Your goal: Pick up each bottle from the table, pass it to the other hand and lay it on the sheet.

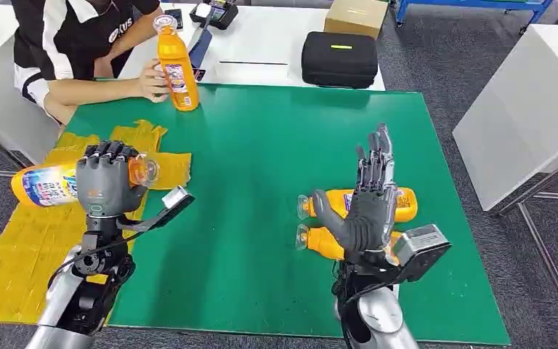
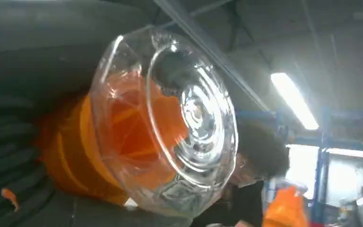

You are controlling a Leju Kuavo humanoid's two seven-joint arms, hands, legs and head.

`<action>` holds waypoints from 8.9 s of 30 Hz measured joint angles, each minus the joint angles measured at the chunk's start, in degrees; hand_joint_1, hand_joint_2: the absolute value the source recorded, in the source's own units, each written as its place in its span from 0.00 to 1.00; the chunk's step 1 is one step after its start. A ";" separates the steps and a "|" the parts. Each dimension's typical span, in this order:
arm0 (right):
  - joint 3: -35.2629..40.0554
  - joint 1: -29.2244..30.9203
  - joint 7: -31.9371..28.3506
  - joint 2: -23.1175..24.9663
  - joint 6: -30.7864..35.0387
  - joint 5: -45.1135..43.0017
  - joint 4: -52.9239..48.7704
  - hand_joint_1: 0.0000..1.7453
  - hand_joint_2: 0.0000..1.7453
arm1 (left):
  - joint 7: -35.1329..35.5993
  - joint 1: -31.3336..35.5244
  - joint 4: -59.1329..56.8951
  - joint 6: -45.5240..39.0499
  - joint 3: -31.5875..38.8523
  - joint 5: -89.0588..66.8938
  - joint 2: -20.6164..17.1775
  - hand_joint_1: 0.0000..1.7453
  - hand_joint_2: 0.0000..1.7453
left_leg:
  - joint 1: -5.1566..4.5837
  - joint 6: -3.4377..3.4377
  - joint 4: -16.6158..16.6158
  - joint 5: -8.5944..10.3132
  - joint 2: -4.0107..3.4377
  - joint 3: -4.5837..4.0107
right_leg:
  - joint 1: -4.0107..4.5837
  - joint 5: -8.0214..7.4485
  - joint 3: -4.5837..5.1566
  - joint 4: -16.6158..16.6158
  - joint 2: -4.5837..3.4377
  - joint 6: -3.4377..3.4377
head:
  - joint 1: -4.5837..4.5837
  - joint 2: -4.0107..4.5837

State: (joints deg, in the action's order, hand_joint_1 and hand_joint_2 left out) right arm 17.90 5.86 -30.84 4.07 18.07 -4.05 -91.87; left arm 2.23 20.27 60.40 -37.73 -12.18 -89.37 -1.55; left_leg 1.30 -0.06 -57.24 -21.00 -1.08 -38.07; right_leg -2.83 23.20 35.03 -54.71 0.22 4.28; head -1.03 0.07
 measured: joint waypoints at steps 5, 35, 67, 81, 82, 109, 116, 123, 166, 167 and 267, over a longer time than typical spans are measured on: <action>-3.85 -0.55 -0.18 -0.07 -2.38 -2.80 -1.24 0.00 1.00 | 6.14 4.49 -8.65 1.23 -13.50 -0.40 -4.05 1.00 1.00 | -0.02 -0.01 0.00 0.00 0.00 0.00 | -0.02 -0.01 -0.03 0.00 -0.01 0.01 | 0.00 0.00; -3.62 -1.55 -0.66 -1.14 -4.02 -1.14 -0.11 0.00 1.00 | -7.72 10.66 -36.42 1.67 -20.76 5.00 -6.87 0.00 1.00 | 0.01 0.00 0.01 0.01 -0.01 -0.02 | 0.00 0.00 -0.03 -0.02 -0.01 -0.01 | 0.00 0.00; -7.04 -2.28 9.73 -1.44 4.79 36.01 -5.27 0.00 1.00 | -19.35 7.39 -28.99 4.31 -1.26 16.69 1.72 0.00 1.00 | -0.03 -0.01 -0.01 -0.01 0.01 -0.03 | -0.02 -0.02 -0.03 0.00 -0.01 0.01 | 0.02 0.00; -11.10 -3.16 27.50 -6.78 -6.68 67.24 -9.29 0.00 1.00 | -14.63 -2.81 -2.12 0.68 -4.06 16.20 4.87 0.00 1.00 | -0.07 -0.02 -0.01 -0.05 0.03 -0.04 | -0.04 0.01 -0.06 0.02 0.03 0.02 | 0.00 0.00; -11.41 -3.13 28.88 -7.70 -9.51 68.71 -9.29 0.00 1.00 | -15.50 -3.93 -0.18 0.64 -4.28 18.63 5.02 0.00 1.00 | -0.07 -0.02 -0.01 -0.05 0.04 -0.04 | -0.04 0.01 -0.06 0.02 0.02 0.03 | -0.02 0.00; -12.72 5.76 26.29 -24.33 -27.41 69.26 8.51 0.00 1.00 | -31.25 -12.81 22.61 11.33 -2.33 58.90 7.67 0.00 1.00 | -0.09 -0.17 -0.01 0.07 0.27 -0.19 | -0.04 -0.07 -0.08 0.01 0.22 0.12 | -0.02 0.00; -10.70 15.84 23.38 -24.06 -25.24 68.22 26.40 0.00 1.00 | -32.75 -13.05 23.60 14.26 -1.00 60.02 8.56 0.00 1.00 | -0.10 -0.23 -0.02 0.14 0.28 -0.22 | -0.04 -0.10 -0.12 0.00 0.24 0.14 | -0.02 0.00; -8.63 25.69 22.23 -21.79 -20.08 67.13 45.56 0.00 1.00 | -34.23 -13.12 24.49 15.26 -0.06 62.31 8.80 0.00 1.00 | -0.09 -0.27 -0.04 0.19 0.30 -0.24 | -0.03 -0.13 -0.12 0.00 0.36 0.17 | 0.02 0.00; -5.50 30.65 18.69 -20.00 -28.76 57.99 56.08 0.00 1.00 | -34.93 -11.89 24.03 17.82 -0.15 69.57 8.93 0.00 1.00 | -0.10 -0.28 -0.04 0.18 0.31 -0.17 | -0.05 -0.12 -0.14 0.01 0.40 0.17 | -0.02 0.00; -5.46 30.02 19.25 -20.30 -28.68 57.77 54.74 0.00 1.00 | -34.84 -11.90 23.92 17.69 -0.25 69.65 8.93 0.00 1.00 | -0.11 -0.28 -0.04 0.18 0.31 -0.19 | -0.05 -0.13 -0.14 0.01 0.39 0.18 | 0.00 0.00; -2.44 26.16 25.86 -22.05 -24.24 61.05 61.73 0.98 1.00 | -30.21 -12.68 24.06 17.71 -1.55 67.01 8.67 0.00 1.00 | -0.10 -0.26 -0.03 0.12 0.31 0.32 | -0.04 -0.09 -0.58 0.04 0.36 0.17 | -0.02 0.00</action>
State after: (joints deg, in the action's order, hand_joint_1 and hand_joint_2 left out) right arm 15.45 32.02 -4.98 -17.99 -6.16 57.00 -30.14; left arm -27.98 7.59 84.46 -20.02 -13.73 -22.36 7.13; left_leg 1.20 -0.32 -57.27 -20.88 -0.77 -37.75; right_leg -2.87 23.10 34.45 -54.67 0.58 4.45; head -1.05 0.07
